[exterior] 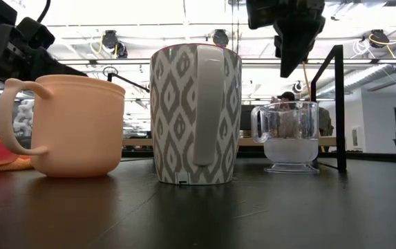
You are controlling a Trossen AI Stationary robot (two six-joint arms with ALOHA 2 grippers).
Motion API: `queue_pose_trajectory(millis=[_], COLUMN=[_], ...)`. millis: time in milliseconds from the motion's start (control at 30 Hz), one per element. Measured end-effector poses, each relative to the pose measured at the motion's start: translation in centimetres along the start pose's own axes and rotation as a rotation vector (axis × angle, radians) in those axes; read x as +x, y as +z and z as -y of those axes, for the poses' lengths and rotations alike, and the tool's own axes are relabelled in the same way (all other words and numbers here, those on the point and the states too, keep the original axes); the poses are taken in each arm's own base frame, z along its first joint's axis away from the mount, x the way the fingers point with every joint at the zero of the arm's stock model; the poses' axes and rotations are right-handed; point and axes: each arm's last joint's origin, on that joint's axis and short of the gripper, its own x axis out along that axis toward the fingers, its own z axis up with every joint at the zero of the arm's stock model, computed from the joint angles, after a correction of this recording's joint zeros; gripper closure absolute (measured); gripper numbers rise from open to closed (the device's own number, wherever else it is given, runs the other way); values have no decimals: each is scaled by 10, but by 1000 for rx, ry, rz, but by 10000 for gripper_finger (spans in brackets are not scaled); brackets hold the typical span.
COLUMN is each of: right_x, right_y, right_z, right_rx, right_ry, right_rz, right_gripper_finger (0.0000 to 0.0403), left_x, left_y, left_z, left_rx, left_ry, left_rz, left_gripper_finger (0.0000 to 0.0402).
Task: Stack small to large cups/mugs on shelf
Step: Put the transparent mug on the shelf
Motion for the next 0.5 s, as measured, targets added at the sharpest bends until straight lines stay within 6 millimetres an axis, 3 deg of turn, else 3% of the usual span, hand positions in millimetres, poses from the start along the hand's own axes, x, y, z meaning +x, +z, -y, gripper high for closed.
queue_pose_trajectory(millis=[500], right_x=[6], right_y=[-3], right_z=[-22], right_rx=[-48], right_ry=[38], right_rz=[32], right_gripper_finger=[403], left_x=[0], left_y=[-2], left_z=[0], left_rx=[2], left_ry=[1], left_rz=[-23], left_gripper_finger=[371])
